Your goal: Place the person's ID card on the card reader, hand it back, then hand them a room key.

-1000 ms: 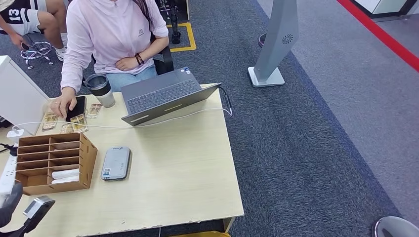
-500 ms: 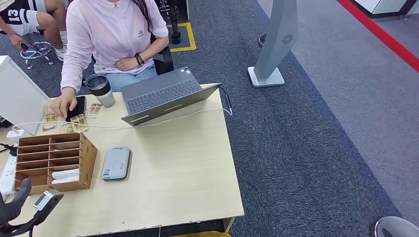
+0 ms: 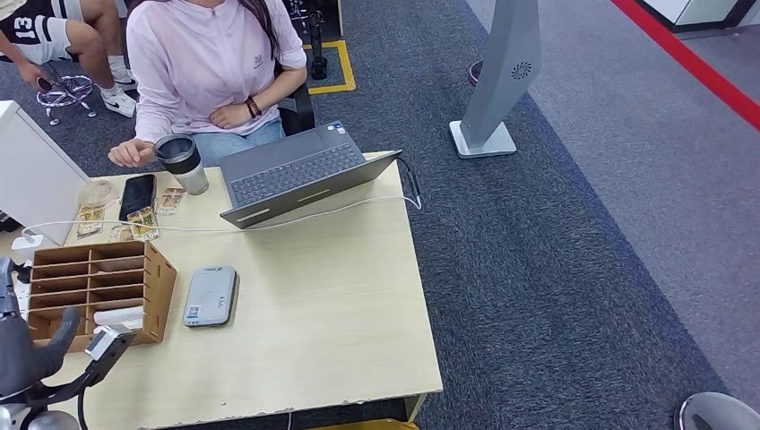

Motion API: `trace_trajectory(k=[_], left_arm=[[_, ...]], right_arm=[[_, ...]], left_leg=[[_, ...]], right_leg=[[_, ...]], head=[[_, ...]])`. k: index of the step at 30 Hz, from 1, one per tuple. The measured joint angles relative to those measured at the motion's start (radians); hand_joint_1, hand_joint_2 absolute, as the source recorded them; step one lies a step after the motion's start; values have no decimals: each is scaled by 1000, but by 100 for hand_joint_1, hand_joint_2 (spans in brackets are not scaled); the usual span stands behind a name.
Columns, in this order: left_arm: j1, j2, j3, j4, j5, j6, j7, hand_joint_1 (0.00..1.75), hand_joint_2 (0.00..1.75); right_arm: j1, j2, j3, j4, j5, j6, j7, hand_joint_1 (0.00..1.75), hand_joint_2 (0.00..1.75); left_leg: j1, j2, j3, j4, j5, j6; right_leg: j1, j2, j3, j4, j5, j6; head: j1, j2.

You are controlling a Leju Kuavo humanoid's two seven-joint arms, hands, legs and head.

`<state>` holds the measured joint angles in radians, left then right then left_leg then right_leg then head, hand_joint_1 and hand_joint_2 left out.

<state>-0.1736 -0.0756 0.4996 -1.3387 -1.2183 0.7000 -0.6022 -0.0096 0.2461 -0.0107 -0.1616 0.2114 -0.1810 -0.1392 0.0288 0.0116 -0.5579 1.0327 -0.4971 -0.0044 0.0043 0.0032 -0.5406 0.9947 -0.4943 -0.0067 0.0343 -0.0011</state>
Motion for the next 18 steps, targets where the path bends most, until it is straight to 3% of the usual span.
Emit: trace_trajectory(k=[18], left_arm=[[-52,-12,-22,34,-46,0,35,0,175]], right_arm=[[-17,-2,-5,42,-4,-2,-29,0,175]], left_leg=[[0,0,0,0,0,0]], right_leg=[[0,0,0,0,0,0]], head=[[0,0]])
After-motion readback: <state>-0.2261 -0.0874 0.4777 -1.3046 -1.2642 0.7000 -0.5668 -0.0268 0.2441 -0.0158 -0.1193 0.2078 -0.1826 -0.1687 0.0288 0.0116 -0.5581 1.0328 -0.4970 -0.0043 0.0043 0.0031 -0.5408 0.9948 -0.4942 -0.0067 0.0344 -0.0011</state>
